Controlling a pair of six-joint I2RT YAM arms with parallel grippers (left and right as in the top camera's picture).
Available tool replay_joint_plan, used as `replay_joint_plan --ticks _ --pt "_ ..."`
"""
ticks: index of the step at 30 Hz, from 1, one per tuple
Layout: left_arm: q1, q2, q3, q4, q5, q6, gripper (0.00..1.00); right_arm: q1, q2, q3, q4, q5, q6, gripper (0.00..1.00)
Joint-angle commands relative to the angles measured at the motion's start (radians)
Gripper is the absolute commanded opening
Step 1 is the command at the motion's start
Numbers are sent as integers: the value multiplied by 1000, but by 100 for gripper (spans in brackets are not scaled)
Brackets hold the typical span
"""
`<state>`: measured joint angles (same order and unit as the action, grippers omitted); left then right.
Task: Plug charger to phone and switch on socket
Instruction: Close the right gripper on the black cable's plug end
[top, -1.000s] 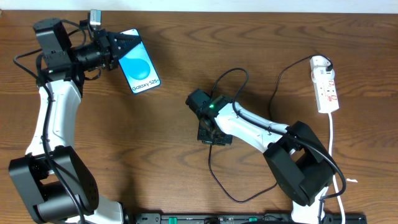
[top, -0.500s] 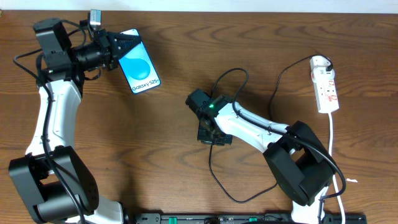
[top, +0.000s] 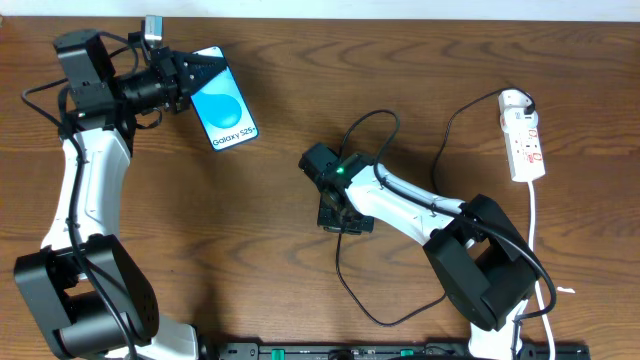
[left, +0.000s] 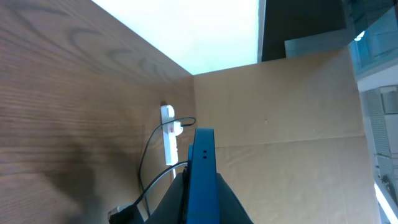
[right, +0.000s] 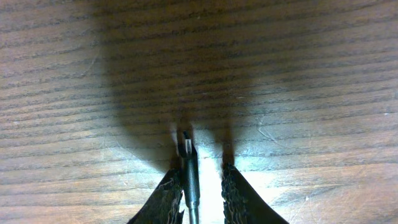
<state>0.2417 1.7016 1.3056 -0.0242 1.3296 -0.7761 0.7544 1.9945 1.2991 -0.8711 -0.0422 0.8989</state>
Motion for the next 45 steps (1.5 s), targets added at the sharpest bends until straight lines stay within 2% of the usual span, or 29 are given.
replay_joint_plan --ticks 1,25,45 --pt "4 -29 22 6 24 17 8 7 36 -4 -10 -20 13 20" --pt "4 -29 22 6 24 17 7 6 36 -4 -11 -20 13 1" --pt "4 -29 22 6 24 17 7 2 31 -3 -8 -21 13 1"
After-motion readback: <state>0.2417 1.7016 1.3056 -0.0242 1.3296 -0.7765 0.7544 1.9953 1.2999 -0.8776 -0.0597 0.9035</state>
